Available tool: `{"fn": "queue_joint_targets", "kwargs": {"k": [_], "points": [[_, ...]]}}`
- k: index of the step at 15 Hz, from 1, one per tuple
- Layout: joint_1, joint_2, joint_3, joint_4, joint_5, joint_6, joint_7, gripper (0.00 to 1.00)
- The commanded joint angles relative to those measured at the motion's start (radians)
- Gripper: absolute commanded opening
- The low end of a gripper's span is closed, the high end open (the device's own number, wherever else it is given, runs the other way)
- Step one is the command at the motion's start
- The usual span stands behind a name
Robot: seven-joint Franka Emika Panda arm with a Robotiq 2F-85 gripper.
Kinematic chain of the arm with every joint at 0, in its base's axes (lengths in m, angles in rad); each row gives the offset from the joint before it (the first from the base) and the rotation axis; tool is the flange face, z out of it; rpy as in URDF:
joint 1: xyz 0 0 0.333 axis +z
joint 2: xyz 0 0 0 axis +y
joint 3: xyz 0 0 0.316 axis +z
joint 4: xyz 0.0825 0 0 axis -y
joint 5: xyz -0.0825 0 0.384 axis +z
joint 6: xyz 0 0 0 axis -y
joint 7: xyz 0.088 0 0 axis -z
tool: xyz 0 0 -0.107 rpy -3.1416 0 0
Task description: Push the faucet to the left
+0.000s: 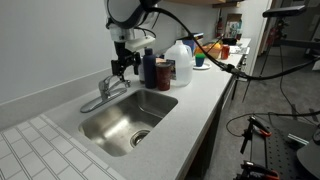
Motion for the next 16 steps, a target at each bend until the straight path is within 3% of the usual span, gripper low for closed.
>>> {"fn": "queue_joint_targets", "kwargs": {"k": [1,16], "points": [[0.029,0.047,0.027,0.090,0.031,-0.028,-0.007,1.00],[0.096,0.198,0.038,0.341,0.055,-0.042,0.052,1.00]]}}
